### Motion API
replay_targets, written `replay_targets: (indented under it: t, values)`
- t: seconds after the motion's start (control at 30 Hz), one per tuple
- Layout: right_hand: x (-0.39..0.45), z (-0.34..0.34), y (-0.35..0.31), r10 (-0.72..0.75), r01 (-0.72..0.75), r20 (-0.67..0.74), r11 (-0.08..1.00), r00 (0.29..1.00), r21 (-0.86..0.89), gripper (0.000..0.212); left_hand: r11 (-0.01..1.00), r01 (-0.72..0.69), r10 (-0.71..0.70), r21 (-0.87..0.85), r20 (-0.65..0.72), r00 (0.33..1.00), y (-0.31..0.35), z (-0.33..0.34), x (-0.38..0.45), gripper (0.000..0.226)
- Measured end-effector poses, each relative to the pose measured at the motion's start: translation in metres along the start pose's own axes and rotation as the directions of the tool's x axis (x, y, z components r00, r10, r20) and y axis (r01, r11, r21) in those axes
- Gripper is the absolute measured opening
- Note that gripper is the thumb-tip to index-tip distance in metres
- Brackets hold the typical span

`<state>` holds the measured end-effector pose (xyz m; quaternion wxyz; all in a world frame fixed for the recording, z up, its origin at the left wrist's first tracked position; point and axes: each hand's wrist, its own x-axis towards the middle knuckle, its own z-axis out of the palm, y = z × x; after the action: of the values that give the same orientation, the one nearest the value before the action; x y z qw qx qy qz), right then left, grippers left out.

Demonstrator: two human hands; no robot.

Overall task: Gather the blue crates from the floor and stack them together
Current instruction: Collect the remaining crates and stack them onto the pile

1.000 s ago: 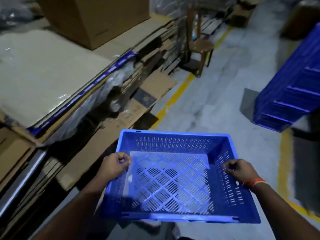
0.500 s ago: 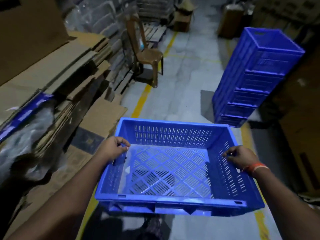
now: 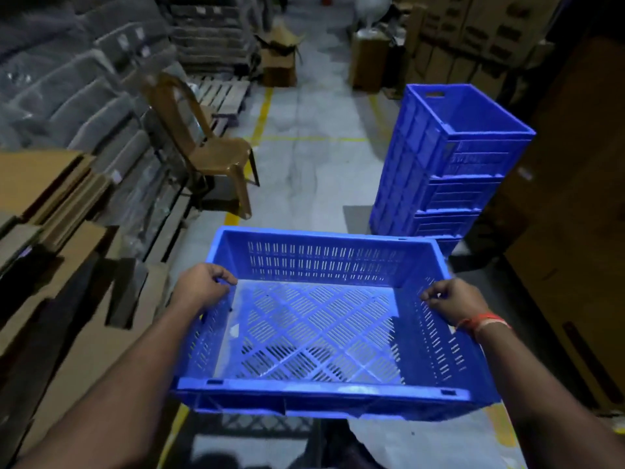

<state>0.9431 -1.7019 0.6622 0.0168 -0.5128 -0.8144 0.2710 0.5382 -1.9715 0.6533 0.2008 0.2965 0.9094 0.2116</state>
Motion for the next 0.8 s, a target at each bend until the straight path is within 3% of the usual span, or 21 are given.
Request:
replay_targets:
  t: [0.33, 0.53, 0.8]
  values:
    - [0.230, -0.037, -0.042, 0.031, -0.033, 0.023, 0.996, 0.999, 0.085, 0.017, 1.000, -0.022, 0.021, 0.008, 0.029, 0.999, 0.086, -0.016, 0.236, 0.018]
    - [0.344, -0.057, -0.077, 0.044, -0.040, -0.037, 0.993, 0.998, 0.109, 0.014, 0.999, -0.042, 0.041, 0.018, 0.045, 0.998, 0.129, -0.034, 0.361, 0.016]
    - [0.489, -0.048, -0.109, 0.197, -0.187, -0.053, 0.970, 0.979, 0.155, 0.010, 0.980, -0.185, 0.175, 0.066, 0.139, 0.975, 0.187, -0.044, 0.557, 0.012]
